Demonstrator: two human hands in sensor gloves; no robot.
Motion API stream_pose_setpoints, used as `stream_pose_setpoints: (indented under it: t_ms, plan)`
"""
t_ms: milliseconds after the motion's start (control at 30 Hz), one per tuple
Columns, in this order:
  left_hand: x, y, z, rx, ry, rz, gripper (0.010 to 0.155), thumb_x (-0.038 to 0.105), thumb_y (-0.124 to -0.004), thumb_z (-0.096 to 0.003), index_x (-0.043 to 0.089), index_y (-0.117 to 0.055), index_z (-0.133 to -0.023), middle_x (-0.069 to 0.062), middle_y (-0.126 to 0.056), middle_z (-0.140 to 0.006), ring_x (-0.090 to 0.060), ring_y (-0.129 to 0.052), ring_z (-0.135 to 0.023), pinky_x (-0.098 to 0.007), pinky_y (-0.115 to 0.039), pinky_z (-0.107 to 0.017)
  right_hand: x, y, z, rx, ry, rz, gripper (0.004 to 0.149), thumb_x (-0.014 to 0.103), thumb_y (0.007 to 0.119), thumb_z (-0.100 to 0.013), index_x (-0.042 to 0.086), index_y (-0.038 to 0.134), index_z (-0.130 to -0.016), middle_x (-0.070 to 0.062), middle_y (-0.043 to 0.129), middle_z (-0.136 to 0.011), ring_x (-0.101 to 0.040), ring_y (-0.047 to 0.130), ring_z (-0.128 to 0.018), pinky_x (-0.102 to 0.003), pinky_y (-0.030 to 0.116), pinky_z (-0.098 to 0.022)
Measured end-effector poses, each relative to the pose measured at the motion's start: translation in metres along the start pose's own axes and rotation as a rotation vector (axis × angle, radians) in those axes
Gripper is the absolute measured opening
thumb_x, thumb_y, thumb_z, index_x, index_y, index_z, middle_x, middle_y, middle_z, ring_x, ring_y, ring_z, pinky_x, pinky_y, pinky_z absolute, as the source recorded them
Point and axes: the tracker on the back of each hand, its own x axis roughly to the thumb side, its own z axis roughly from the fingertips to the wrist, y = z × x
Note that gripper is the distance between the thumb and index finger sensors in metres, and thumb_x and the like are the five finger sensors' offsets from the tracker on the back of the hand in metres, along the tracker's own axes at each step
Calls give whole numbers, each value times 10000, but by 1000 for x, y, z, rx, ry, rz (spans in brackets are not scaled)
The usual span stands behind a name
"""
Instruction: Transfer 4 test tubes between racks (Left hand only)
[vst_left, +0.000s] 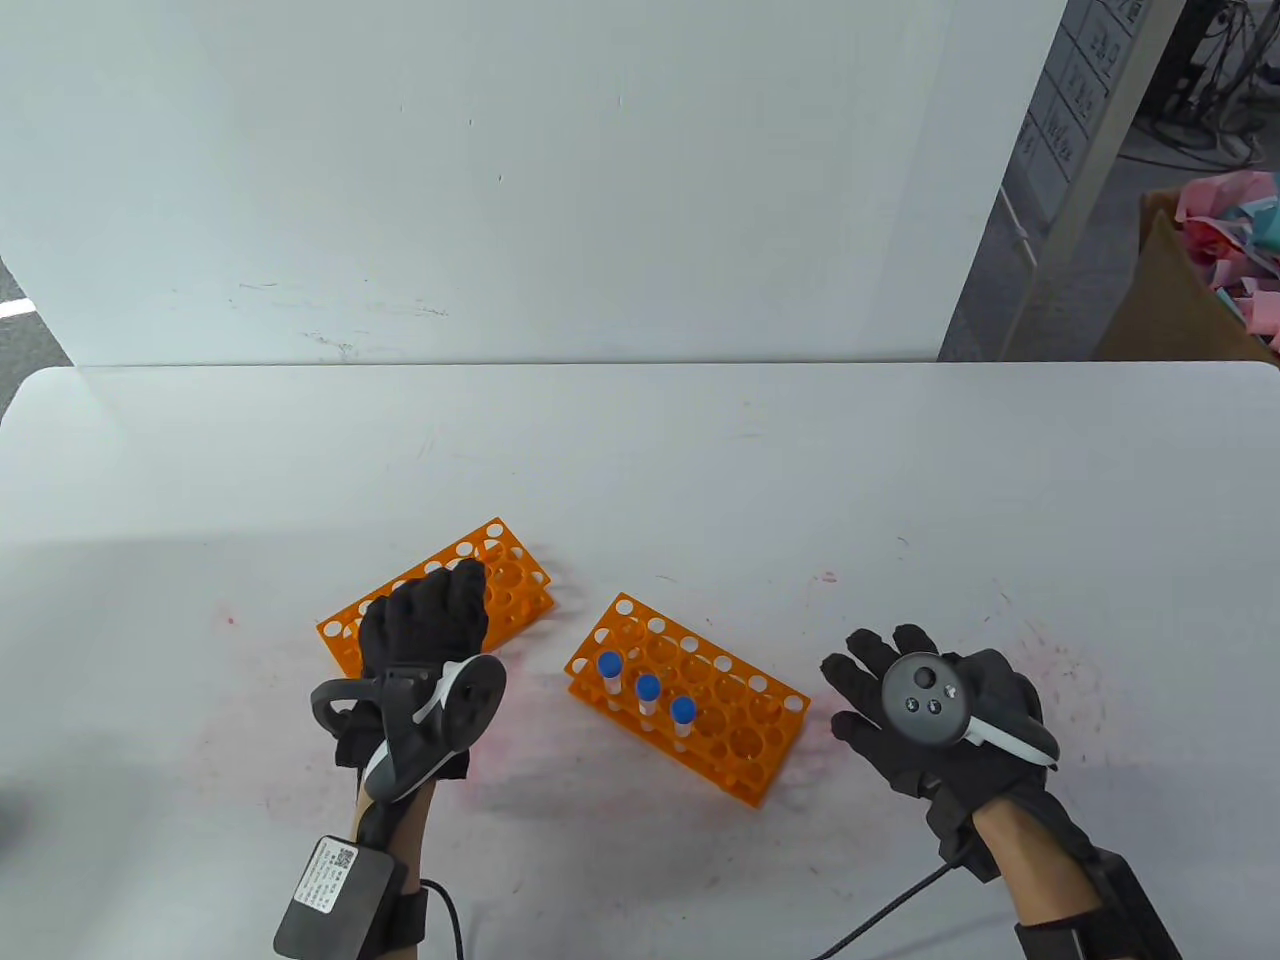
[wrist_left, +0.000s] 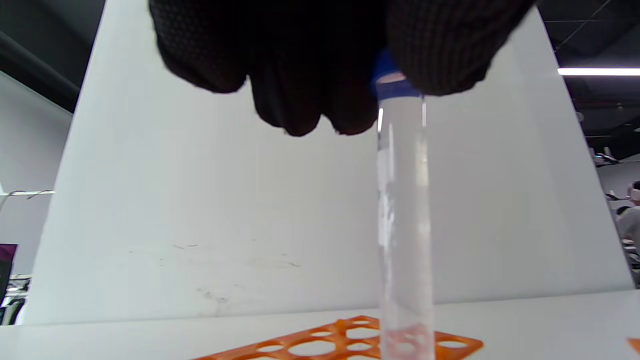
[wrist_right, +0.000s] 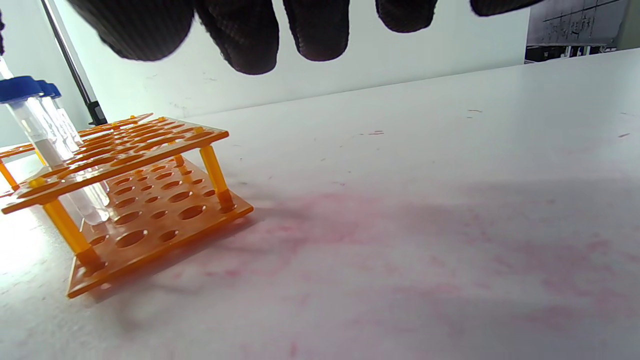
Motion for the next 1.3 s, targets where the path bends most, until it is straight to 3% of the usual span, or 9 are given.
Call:
stream_pose_setpoints:
  t_ms: [167,333,467,767,1300]
  plan:
    - [18,0,2,-17,-110,-8,517,404,-780,-467,320,-696,-970,10,-867,-943,-266,-924,-831,-529,-763,-647,0,0,0,0,0,-3,611,528,578,-541,272,484,-1088,-114,386,-1200,-551,319,-1029,-775,369,-662]
    - [30,3,4,-3,-146,95,516,420,-788,-460,324,-703,-960,23,-879,-931,-254,-933,-825,-531,-759,-652,-3,0,-1,11,9,-16,612,527,579,-541,270,486,-1088,-110,386,-1200,-550,317,-1030,-776,367,-662]
    - [33,2,4,-21,-120,268,519,416,-800,-456,326,-702,-957,29,-878,-934,-253,-932,-833,-530,-755,-658,-3,0,-1,11,8,-16,611,528,579,-541,271,487,-1088,-104,389,-1201,-550,320,-1030,-776,368,-662]
    - [33,-14,4,-57,-85,392,529,394,-795,-466,335,-652,-972,30,-842,-969,-251,-905,-871,-520,-748,-667,-4,-2,-1,3,7,-25,610,527,581,-540,272,492,-1087,-87,397,-1202,-551,318,-1031,-776,366,-663]
    - [39,-43,6,-217,-97,332,505,404,-785,-464,320,-691,-953,33,-887,-943,-253,-937,-850,-525,-762,-654,-6,0,-1,15,5,-24,610,529,580,-541,273,490,-1087,-91,397,-1201,-550,320,-1031,-776,369,-662]
